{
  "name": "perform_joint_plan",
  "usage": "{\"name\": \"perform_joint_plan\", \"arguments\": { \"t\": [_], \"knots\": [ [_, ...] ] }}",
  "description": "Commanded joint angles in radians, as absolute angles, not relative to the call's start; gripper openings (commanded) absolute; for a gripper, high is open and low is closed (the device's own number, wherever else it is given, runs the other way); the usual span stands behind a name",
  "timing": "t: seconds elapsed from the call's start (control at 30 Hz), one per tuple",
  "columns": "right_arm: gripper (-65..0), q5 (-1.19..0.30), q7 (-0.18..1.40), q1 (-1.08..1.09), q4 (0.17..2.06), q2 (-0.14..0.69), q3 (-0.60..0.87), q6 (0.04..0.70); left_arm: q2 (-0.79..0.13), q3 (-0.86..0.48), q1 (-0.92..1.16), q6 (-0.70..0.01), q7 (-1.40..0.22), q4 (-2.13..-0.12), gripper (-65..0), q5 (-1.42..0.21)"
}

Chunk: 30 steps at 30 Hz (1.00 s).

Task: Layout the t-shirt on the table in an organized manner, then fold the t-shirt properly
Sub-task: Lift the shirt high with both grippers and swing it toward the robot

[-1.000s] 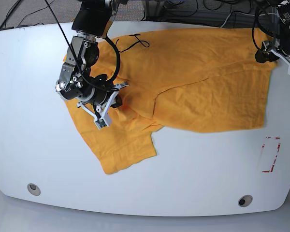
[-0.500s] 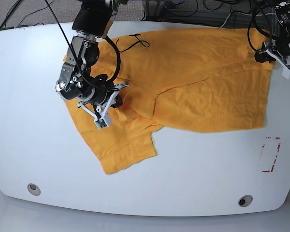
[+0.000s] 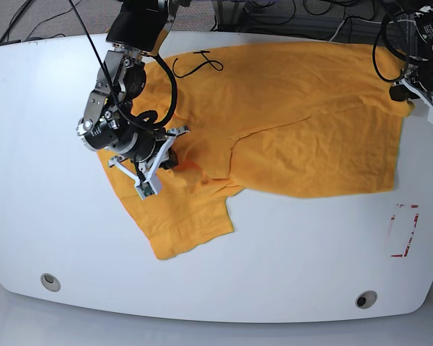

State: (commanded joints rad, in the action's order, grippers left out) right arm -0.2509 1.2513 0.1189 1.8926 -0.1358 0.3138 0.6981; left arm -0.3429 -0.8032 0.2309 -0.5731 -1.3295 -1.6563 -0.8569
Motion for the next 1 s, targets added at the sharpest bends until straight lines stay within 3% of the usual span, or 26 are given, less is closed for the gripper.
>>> {"name": "perform_joint_plan", "arguments": {
  "t": [0.43,0.63,1.0],
  "knots": [
    [-65.0,-0.251,1.251,0.116,2.005,-0.128,0.312,0.698,-0.389,-0.756,0.054,-0.576,-1.334,-1.845,-65.0,-0.862],
    [-65.0,-0.249,1.251,0.214,2.000,-0.067,0.314,0.698,-0.406,-0.743,-0.165,-0.576,-1.349,-1.845,-65.0,-0.895],
    [-65.0,-0.242,1.277,0.542,1.854,0.065,0.314,0.698,-0.444,-0.568,-0.610,-0.578,-1.359,-1.828,-65.0,-0.865]
  ]
}}
